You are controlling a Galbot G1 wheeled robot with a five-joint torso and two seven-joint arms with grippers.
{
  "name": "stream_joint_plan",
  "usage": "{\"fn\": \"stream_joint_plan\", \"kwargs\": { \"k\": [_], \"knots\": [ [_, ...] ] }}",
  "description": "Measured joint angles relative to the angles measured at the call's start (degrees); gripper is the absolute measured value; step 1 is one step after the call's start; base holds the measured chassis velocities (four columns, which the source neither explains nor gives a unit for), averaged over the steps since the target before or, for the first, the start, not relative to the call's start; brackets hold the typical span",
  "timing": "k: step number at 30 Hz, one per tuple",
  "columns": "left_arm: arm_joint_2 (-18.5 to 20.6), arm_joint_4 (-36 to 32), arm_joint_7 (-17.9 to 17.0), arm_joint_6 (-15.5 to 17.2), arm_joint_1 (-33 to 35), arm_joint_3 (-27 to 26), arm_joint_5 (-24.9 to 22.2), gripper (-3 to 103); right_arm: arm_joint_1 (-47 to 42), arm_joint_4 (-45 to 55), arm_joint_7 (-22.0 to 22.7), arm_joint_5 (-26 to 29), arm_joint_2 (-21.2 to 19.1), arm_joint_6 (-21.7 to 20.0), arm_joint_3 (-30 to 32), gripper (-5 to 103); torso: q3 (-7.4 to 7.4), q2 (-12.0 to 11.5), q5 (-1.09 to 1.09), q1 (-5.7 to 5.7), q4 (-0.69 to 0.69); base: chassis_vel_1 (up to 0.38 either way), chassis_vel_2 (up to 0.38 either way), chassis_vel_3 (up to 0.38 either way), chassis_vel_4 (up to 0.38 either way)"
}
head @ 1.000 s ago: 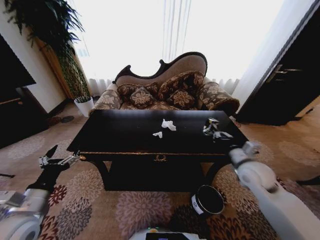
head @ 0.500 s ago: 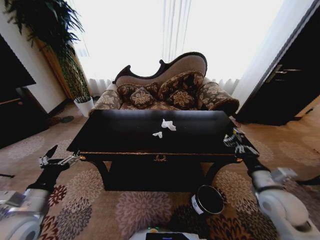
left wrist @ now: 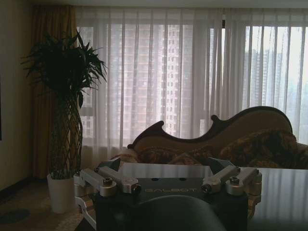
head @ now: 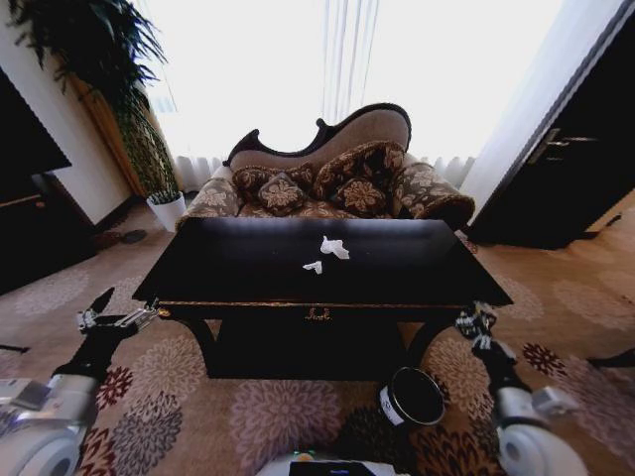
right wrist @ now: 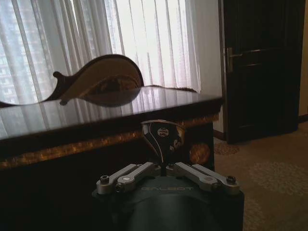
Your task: Move to the front of the table and place the trash on the table into the trash bin.
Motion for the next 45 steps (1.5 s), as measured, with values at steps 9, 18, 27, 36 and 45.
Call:
{"fn": "stream_joint_plan", "kwargs": {
  "k": [9,18,27,36,45],
  "knots": [
    [0.0,0.0,0.0,0.0,0.0,0.0,0.0,100,6.2,-16.5,0.3,-7.3,-0.6,4.0,-8.5,0,0.0,0.0,0.01,0.0,0.01,0.0,0.0,0.0,0.0],
    [0.0,0.0,0.0,0.0,0.0,0.0,0.0,100,16.7,-39.3,-0.4,-11.5,-5.1,7.0,-14.4,0,0.0,0.0,0.02,0.01,0.03,0.0,0.0,0.0,0.0],
    [0.0,0.0,0.0,0.0,0.0,0.0,0.0,100,22.0,-49.6,-0.5,-9.3,-7.0,5.5,-18.1,0,0.0,0.0,0.0,0.01,0.02,0.0,0.0,0.0,0.0],
    [0.0,0.0,0.0,0.0,0.0,0.0,0.0,100,23.3,-56.5,-0.5,-11.1,-5.8,5.6,-19.7,0,0.0,0.0,0.0,0.01,0.0,0.0,0.0,0.0,0.0],
    [0.0,0.0,0.0,0.0,0.0,0.0,0.0,100,22.9,-56.7,-0.8,-11.3,-4.6,5.8,-19.9,10,0.0,0.0,0.0,0.01,0.0,0.0,0.0,0.0,0.0]
  ]
}}
